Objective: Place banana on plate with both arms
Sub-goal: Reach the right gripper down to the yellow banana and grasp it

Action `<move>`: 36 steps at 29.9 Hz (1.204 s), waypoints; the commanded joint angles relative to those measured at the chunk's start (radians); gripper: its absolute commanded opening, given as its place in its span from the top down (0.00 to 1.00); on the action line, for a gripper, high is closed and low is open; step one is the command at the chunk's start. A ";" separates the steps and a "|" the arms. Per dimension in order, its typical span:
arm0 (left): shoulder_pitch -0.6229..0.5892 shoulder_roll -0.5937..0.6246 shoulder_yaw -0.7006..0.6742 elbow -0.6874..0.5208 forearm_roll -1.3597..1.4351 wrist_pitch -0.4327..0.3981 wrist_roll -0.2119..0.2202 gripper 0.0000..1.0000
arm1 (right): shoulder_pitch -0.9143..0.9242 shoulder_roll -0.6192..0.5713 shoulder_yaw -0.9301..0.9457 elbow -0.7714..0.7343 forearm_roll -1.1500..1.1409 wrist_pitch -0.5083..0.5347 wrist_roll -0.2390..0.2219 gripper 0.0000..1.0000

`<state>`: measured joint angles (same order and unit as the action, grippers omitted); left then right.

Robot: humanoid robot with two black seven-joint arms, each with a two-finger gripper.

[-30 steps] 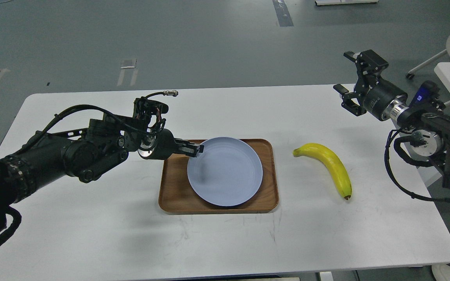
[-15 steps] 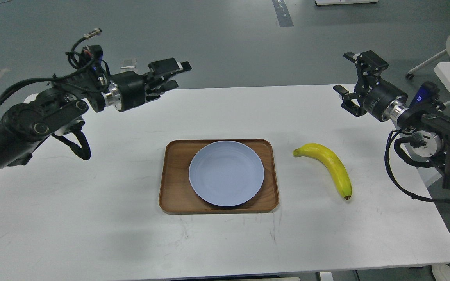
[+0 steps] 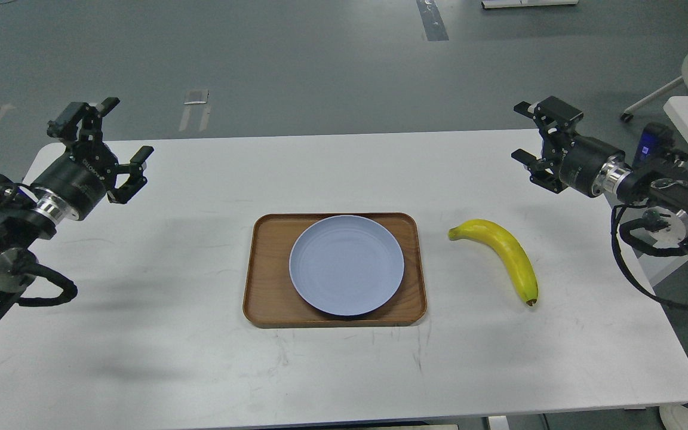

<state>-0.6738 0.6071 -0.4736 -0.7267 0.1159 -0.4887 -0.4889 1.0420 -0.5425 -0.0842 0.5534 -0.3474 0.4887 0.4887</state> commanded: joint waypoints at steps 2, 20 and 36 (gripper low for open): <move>0.002 0.000 -0.007 -0.003 0.001 0.000 0.000 0.02 | 0.097 -0.040 -0.080 0.040 -0.270 0.000 0.000 0.00; 0.000 0.000 -0.003 -0.033 0.005 0.000 0.000 0.01 | 0.263 0.116 -0.486 0.100 -0.864 0.000 0.000 0.00; 0.002 0.000 -0.002 -0.033 0.008 0.000 0.000 0.02 | 0.256 0.154 -0.594 0.102 -0.867 0.000 0.000 0.00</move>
<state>-0.6721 0.6071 -0.4755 -0.7584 0.1243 -0.4887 -0.4887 1.3029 -0.3886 -0.6640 0.6546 -1.2134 0.4886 0.4888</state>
